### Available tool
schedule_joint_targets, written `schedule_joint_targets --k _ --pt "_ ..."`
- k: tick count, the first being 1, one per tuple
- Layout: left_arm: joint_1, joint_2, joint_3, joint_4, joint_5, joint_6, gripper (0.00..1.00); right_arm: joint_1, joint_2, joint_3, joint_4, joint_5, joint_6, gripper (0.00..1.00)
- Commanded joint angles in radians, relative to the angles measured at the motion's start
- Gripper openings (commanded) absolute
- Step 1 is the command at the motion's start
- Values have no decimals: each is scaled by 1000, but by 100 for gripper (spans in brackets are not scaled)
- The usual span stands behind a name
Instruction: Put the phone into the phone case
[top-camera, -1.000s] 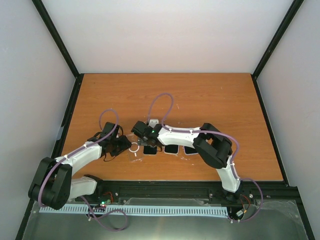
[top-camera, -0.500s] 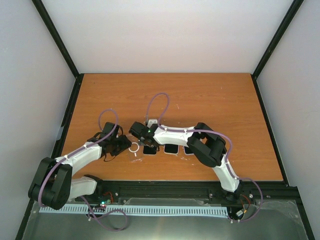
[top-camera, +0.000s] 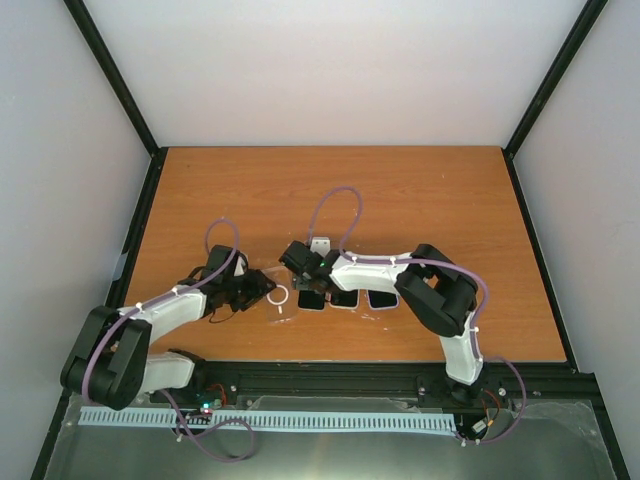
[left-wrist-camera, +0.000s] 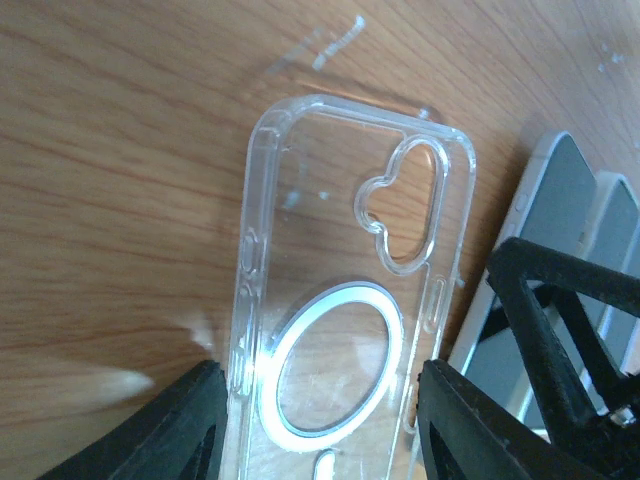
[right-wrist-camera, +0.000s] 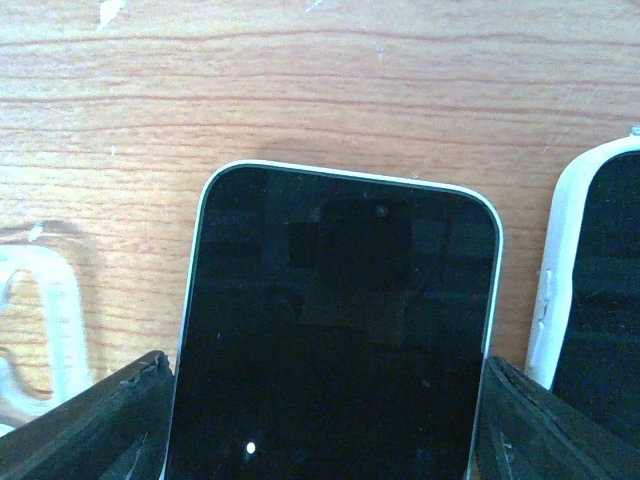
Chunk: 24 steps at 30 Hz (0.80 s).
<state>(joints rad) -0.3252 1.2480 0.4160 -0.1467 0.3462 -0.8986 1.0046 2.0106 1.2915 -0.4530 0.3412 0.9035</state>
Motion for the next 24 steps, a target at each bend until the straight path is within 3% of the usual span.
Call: schedule_joint_targets --k 1,9,17,24 --pt "5 31 -12 88 122 -28 53 -17 -17 -72 72 -91 -14 71" --pt "20 -23 16 62 124 -5 63 -19 -66 -101 148 -179 -63 65" --pt "192 -58 -7 24 221 32 72 -17 -118 -114 193 -254 -26 61" --pt "237 -94 -17 -7 241 44 79 -1 -135 -122 271 -307 42 60"
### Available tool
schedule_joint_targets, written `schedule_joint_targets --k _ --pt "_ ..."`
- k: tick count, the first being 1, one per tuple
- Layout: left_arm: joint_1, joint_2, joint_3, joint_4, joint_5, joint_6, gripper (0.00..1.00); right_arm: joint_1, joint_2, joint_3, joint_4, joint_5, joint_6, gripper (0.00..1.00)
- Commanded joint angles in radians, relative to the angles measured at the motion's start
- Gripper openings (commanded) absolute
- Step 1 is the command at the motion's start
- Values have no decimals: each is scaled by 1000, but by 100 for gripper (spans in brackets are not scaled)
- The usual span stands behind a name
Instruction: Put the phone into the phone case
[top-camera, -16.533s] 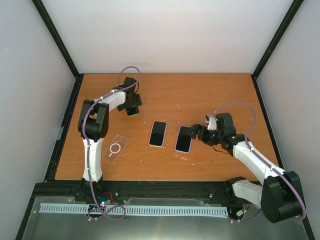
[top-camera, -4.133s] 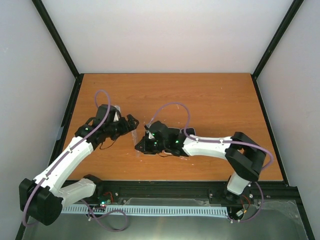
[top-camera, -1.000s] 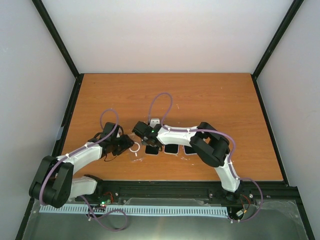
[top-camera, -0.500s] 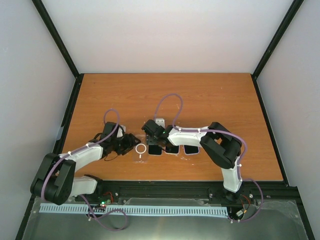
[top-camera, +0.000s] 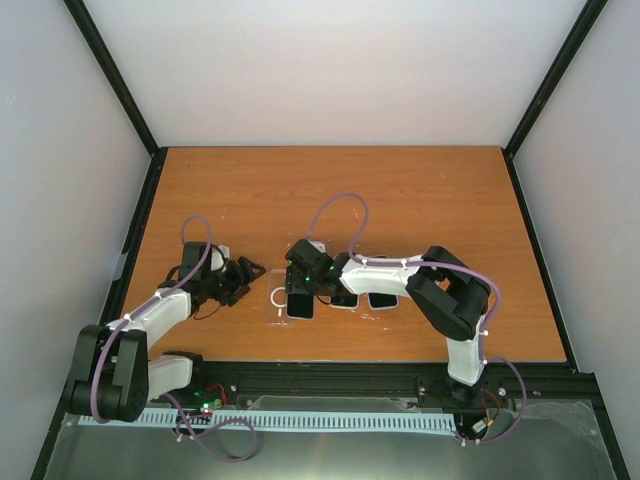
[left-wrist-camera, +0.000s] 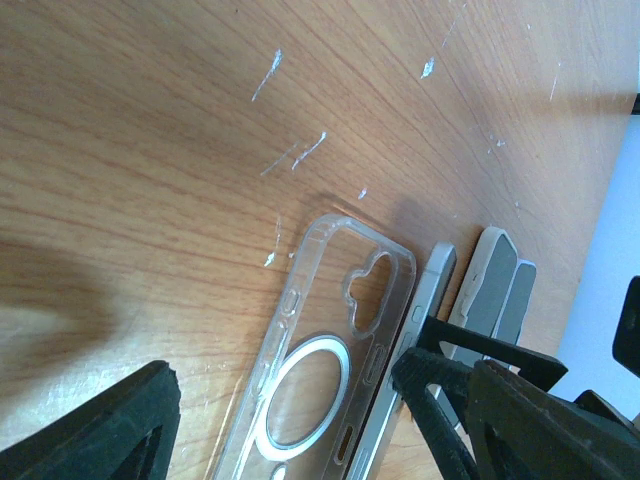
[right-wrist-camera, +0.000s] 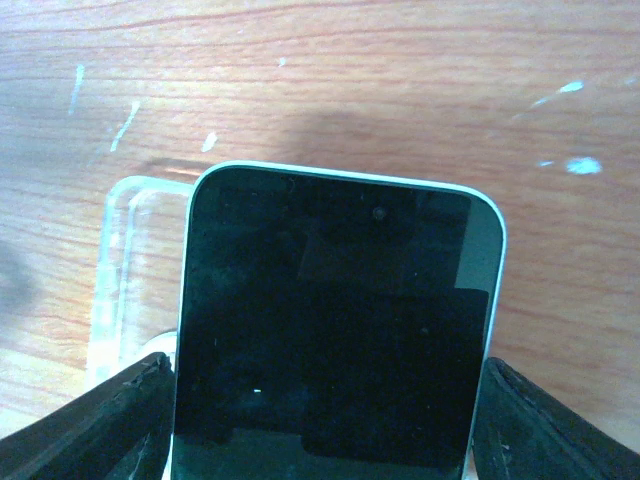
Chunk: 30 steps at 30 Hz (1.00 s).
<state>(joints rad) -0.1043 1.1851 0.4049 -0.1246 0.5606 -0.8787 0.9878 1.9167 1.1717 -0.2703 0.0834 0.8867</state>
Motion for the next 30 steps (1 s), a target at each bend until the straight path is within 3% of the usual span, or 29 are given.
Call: schedule_joint_targets --k 1,17,30 --pt "18 -38 -8 -29 24 23 79 20 -42 -1 105 -59 71 60" --pt "31 -60 -59 -10 54 17 79 55 23 11 275 -33 180 60" --pt "31 -79 -77 -13 86 31 76 58 40 -24 195 6 140 60"
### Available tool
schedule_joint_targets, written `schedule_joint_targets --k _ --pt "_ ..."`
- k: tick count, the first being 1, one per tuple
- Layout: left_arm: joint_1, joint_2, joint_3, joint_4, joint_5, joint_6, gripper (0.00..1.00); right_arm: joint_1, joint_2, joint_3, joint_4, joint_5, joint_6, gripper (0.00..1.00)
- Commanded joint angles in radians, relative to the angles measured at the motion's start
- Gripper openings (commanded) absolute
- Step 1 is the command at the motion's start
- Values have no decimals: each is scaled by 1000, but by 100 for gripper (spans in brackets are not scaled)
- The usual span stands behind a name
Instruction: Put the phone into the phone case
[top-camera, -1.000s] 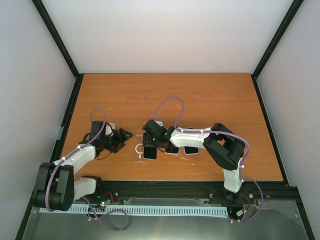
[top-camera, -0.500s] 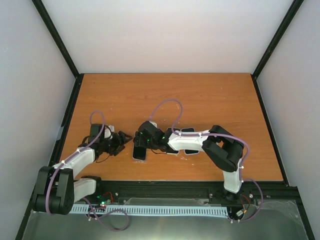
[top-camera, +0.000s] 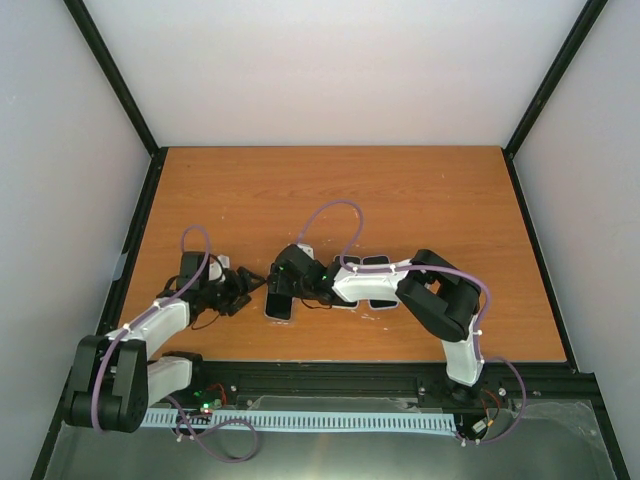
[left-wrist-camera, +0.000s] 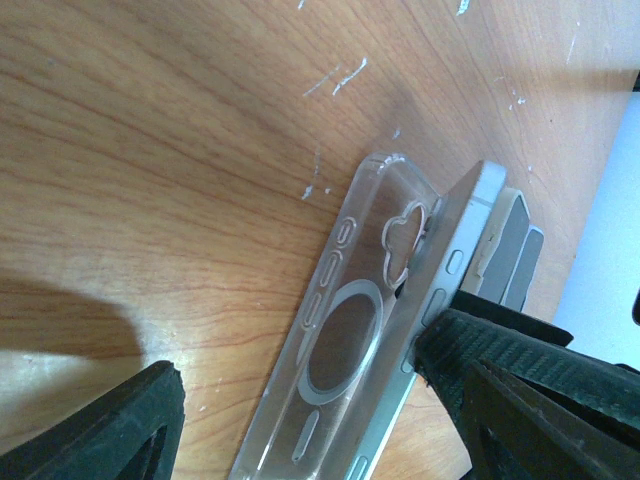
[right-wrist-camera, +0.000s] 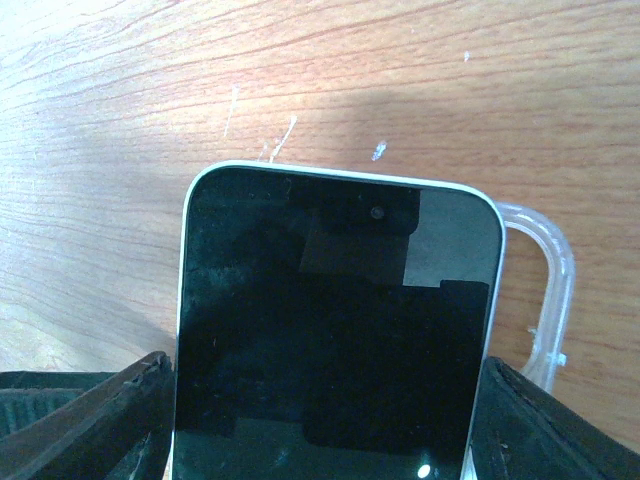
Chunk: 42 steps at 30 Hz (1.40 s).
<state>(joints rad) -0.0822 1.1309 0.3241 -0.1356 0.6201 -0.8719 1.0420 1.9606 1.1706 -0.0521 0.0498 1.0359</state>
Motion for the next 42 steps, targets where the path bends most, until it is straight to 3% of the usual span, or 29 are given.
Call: schedule_joint_targets --k 1,10,22,27,31,38,42 --pt "9 -27 0 5 33 20 76 6 -8 -27 -28 41 -9 60" --pt "9 -22 -20 42 71 11 71 13 -13 16 -144 75 -10 64" --pt "9 49 -15 88 81 55 61 16 -21 37 -204 82 22 85" --pt "7 101 8 104 92 78 58 15 -62 22 -198 86 -7 88" --pt "7 131 36 106 83 97 56 10 -89 1 -204 93 -26 86" --pt "-3 194 84 125 82 118 54 -13 -147 -107 -118 80 -27 65" --pt "-18 236 107 140 81 125 53 -36 -133 -138 -70 23 -17 58"
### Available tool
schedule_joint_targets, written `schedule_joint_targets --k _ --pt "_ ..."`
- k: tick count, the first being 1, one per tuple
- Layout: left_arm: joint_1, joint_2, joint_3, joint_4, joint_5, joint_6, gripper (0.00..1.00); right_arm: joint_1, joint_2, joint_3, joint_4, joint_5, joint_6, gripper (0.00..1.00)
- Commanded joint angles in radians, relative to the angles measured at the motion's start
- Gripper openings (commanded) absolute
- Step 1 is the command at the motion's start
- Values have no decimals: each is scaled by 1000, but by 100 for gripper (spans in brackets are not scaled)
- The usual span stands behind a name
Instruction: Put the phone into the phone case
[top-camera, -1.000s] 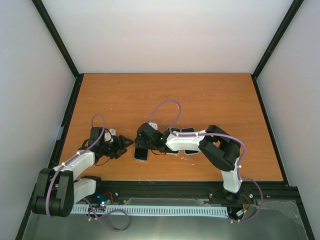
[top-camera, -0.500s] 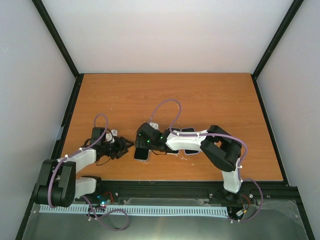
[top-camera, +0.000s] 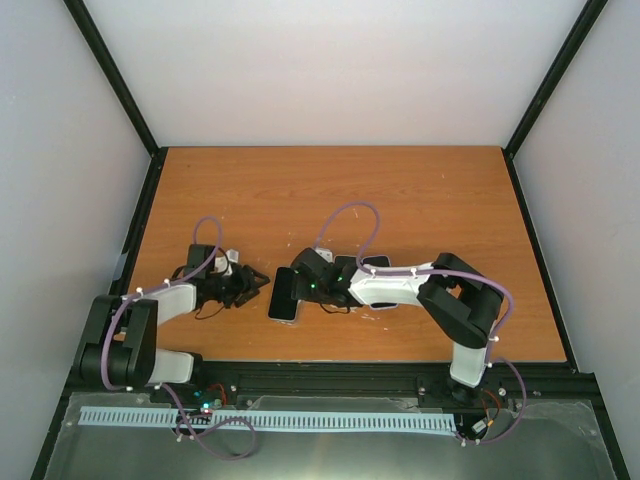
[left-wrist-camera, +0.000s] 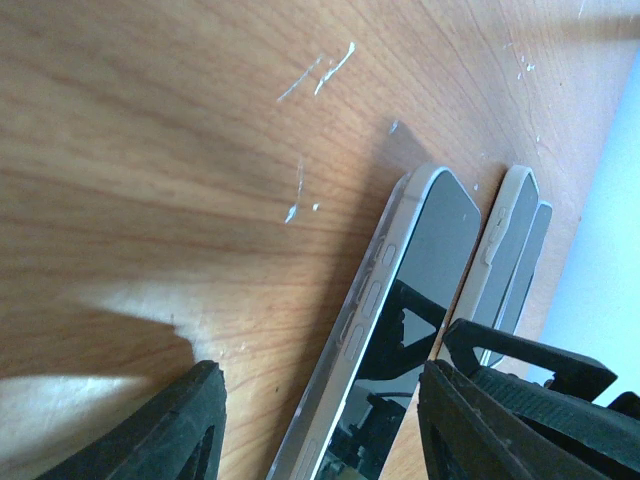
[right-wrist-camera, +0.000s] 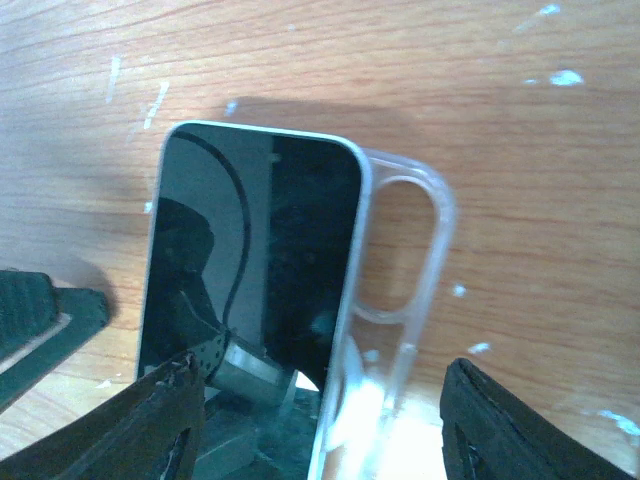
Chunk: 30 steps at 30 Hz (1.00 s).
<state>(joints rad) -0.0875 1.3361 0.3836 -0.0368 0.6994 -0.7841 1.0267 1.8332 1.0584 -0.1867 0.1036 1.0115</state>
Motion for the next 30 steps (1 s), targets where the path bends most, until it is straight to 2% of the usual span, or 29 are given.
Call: schedule_joint_targets --k 1,5,13,19,30 --pt "-18 41 53 44 1 38 52 -23 0 -28 75 -41 9 57" --pt "-48 96 85 48 -21 50 50 -32 20 -44 126 -72 11 51" --pt "-113 179 139 73 -47 55 35 -49 52 -61 153 -89 4 41" --pt "-148 177 147 84 -47 40 23 -62 49 -89 198 -105 -4 34" --pt "-208 149 123 109 -41 -27 23 -68 44 -117 270 -124 -23 31"
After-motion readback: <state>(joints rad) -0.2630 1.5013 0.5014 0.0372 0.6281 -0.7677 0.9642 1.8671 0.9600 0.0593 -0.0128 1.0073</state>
